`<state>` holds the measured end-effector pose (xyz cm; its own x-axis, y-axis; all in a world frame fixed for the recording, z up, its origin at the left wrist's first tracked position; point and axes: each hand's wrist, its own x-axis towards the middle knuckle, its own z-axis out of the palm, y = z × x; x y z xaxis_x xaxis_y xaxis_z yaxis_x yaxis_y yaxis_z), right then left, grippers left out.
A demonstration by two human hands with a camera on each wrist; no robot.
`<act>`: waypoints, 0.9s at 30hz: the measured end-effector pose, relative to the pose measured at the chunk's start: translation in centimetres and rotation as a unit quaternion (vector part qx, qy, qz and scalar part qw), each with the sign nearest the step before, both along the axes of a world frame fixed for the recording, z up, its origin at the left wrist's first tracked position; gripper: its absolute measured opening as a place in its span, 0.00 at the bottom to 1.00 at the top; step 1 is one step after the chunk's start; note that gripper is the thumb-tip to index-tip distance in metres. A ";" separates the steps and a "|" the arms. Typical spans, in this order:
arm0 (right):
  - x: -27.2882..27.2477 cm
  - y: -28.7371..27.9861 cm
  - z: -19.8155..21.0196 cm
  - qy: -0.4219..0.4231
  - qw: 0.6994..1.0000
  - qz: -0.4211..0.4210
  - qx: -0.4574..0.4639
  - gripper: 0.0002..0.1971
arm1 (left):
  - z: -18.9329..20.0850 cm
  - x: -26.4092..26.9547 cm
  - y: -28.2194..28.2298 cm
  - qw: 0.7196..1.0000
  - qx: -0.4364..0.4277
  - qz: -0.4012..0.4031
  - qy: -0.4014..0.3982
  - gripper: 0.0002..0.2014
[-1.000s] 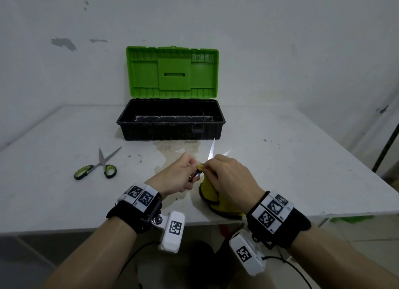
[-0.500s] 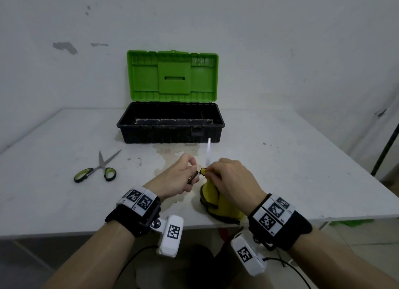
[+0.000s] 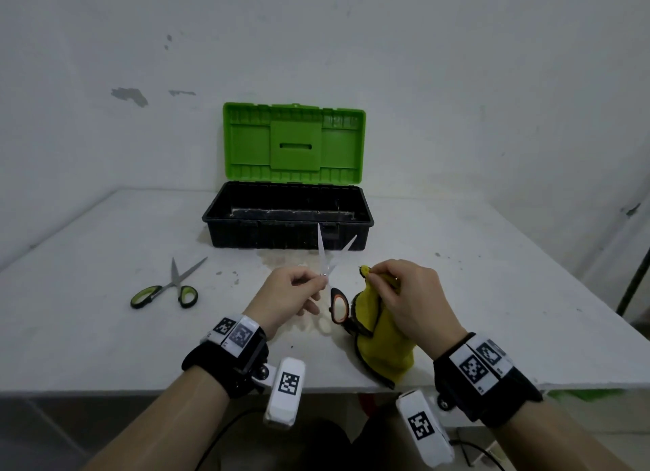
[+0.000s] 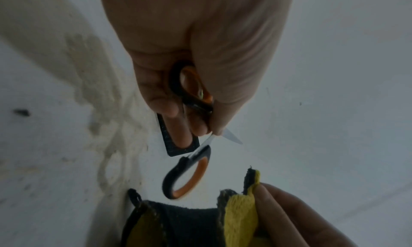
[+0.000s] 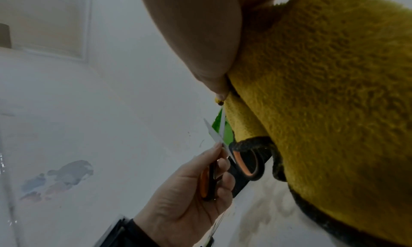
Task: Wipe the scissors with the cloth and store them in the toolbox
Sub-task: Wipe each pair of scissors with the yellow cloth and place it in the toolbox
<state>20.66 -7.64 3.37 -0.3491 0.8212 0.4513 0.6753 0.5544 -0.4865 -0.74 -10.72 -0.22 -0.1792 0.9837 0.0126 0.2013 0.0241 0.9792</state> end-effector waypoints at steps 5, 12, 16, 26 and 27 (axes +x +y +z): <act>0.0 0.0 0.0 0.006 1.000 0.004 -0.005 0.05 | 0.2 -0.2 0.3 0.999 0.025 0.038 0.008 0.07; -0.4 0.1 -0.3 -0.007 1.000 0.008 -0.008 0.06 | 0.2 -0.7 0.7 0.994 0.043 0.094 0.046 0.13; -0.6 0.0 -0.6 -0.012 1.000 0.011 -0.013 0.06 | 0.0 -0.8 0.6 0.994 0.037 0.097 0.042 0.10; -0.8 0.1 -1.1 -0.021 1.000 0.012 -0.019 0.07 | -0.2 -1.6 1.0 0.994 0.005 0.084 -0.075 0.15; -0.8 0.2 -1.1 -0.019 1.000 0.012 -0.019 0.06 | -0.1 -1.5 1.0 0.993 0.007 0.087 -0.079 0.14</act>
